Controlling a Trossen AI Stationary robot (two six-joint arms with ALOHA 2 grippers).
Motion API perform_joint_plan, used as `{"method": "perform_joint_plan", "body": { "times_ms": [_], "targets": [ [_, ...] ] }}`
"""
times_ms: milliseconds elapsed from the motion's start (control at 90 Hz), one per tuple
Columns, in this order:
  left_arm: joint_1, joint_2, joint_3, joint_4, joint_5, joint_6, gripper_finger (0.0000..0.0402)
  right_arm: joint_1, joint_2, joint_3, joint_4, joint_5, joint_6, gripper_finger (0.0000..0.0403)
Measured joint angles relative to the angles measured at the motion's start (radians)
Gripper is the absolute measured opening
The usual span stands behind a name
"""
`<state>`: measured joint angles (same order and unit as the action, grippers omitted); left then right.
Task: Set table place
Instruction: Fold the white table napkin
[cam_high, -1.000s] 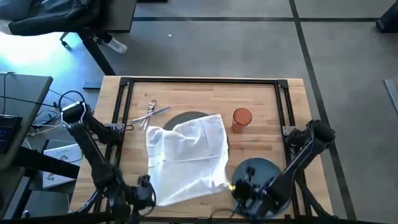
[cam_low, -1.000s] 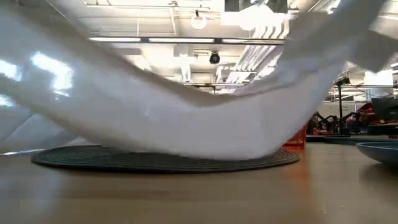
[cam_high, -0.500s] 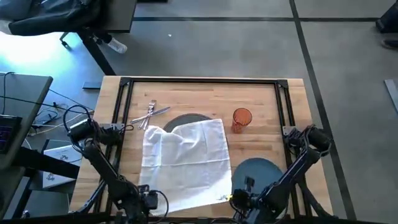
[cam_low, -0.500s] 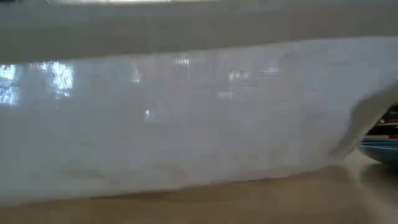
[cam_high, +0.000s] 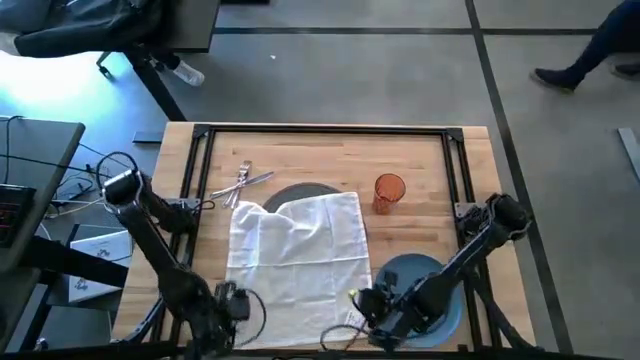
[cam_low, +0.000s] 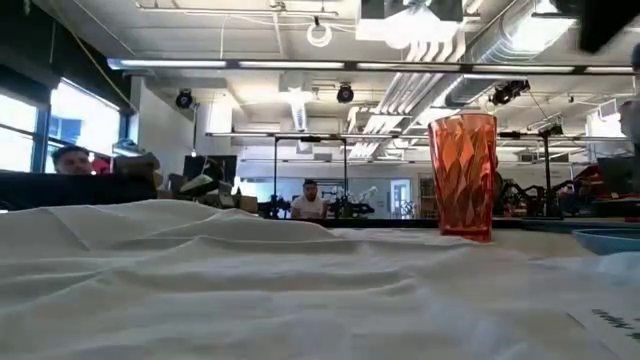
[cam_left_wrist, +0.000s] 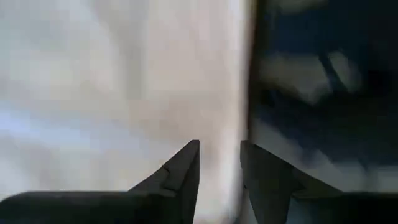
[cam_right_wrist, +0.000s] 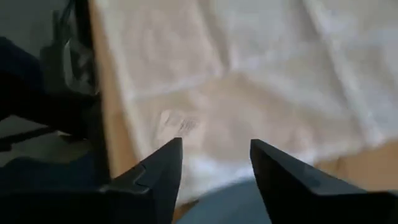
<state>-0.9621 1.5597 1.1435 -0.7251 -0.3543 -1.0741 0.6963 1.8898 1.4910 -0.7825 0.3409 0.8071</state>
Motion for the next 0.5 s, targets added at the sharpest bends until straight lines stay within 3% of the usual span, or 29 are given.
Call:
{"method": "perform_joint_plan", "body": {
  "times_ms": [89,167,344,500],
  "targets": [
    [0.042,-0.053,-0.001,-0.119,-0.191,0.033,0.0100,-0.070,0.018,0.000,0.038,0.003,-0.138,0.0185],
    [0.114,-0.098,-0.001,-0.223,-0.270,0.038,0.0100,-0.137,0.033,-0.001,0.068,0.003,-0.256,0.0185],
    [0.332,-0.137,-0.002,-0.421,-0.282,0.131,0.0121,-0.287,0.052,-0.001,0.107,-0.011,-0.427,0.0185],
    [0.523,-0.151,-0.038,-0.451,-0.285,0.300,0.0151,-0.374,0.050,-0.001,0.109,-0.019,-0.467,0.0185]
  ]
}}
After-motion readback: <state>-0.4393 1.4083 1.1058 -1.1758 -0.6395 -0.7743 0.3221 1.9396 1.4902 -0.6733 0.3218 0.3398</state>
